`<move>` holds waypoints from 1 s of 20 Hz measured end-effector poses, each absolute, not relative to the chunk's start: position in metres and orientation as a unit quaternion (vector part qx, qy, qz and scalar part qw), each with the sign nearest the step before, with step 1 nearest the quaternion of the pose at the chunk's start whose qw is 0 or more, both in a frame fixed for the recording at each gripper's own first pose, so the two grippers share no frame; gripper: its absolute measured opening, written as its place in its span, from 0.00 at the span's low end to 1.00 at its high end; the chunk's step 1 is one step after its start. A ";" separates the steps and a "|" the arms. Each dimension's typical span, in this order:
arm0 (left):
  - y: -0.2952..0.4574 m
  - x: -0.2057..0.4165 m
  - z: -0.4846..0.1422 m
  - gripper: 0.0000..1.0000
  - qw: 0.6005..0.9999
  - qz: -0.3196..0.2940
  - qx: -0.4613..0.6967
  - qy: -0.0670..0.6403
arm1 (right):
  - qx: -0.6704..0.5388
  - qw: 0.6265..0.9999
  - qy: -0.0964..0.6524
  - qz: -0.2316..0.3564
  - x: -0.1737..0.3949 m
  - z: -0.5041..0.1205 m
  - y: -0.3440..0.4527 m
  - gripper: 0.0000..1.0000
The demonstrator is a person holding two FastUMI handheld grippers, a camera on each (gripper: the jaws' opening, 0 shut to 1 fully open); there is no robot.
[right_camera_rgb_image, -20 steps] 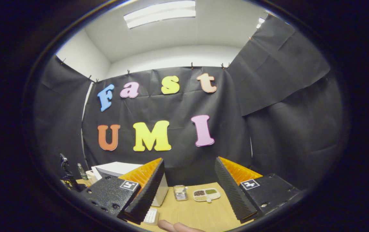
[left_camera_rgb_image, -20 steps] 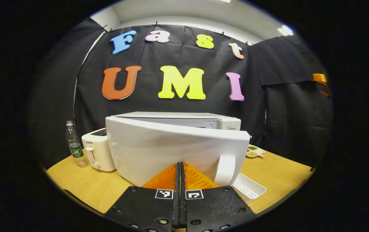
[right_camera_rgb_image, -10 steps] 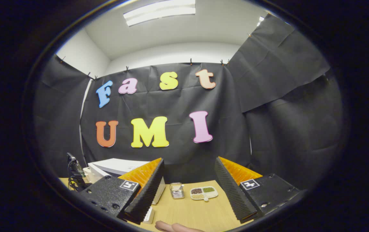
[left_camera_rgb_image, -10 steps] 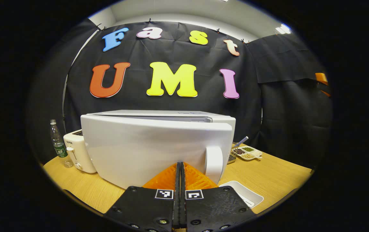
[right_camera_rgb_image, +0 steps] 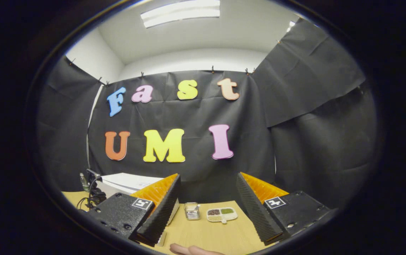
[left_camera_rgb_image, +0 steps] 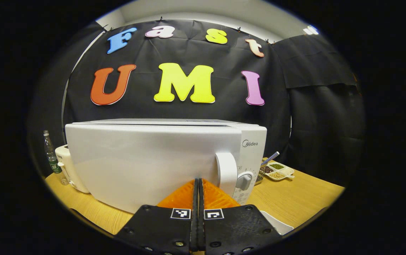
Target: Open the microwave oven with the left hand, put the food in, and close the microwave oven.
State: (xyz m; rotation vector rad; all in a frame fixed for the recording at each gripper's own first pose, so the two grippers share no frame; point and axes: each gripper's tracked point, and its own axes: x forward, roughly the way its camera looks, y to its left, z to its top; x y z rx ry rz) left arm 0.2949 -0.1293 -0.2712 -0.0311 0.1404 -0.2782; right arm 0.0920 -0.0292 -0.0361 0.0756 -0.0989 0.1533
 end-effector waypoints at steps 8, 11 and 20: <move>-0.133 0.311 -0.282 0.02 0.986 -0.132 -0.043 0.091 | 0.037 0.997 -0.025 0.066 0.087 -0.040 -0.028 0.99; -0.131 0.310 -0.283 0.02 0.987 -0.131 -0.030 0.093 | 0.025 0.998 -0.016 0.056 0.078 -0.036 -0.027 0.99; -0.121 0.210 -0.230 0.02 0.987 -0.145 -0.016 0.066 | -0.003 0.999 0.002 0.042 0.044 -0.038 -0.012 0.99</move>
